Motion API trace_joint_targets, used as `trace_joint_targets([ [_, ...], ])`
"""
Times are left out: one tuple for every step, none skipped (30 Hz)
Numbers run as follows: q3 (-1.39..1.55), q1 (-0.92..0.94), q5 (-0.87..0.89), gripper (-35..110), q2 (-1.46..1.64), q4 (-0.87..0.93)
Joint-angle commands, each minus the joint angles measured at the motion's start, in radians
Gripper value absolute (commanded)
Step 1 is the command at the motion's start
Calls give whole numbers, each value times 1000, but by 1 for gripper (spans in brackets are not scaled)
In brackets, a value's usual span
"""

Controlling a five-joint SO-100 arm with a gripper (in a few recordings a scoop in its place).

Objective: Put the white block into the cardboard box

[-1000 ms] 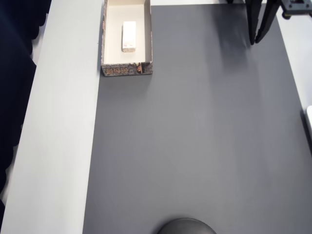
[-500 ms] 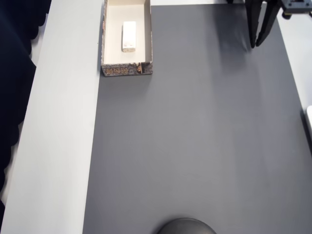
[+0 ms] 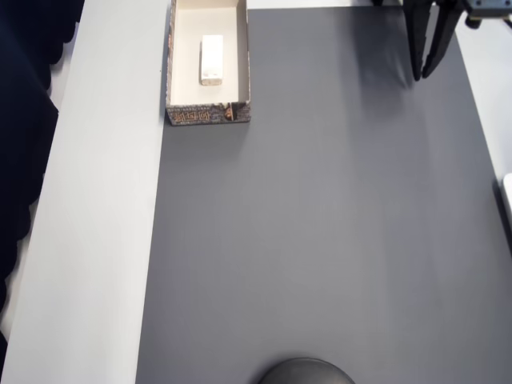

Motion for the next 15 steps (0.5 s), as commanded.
trace_joint_targets([
  [18, 3, 0, -2, 6, -15],
  [18, 3, 0, -2, 6, -14],
  [18, 3, 0, -2, 6, -9],
  [18, 3, 2, -2, 6, -3],
  [18, 2, 2, -2, 6, 8],
  [18, 0, 2, -2, 6, 17],
  [18, -2, 2, -2, 5, 31],
  [18, -3, 5, -2, 5, 44],
  [18, -3, 8, -2, 5, 54],
  [18, -3, 15, -2, 3, 57],
  [18, -3, 25, -2, 2, 58],
  [18, -3, 25, -2, 2, 58],
  [18, -3, 21, -2, 2, 60],
  [18, -3, 18, -2, 2, 60],
  [18, -3, 9, -2, 3, 63],
])
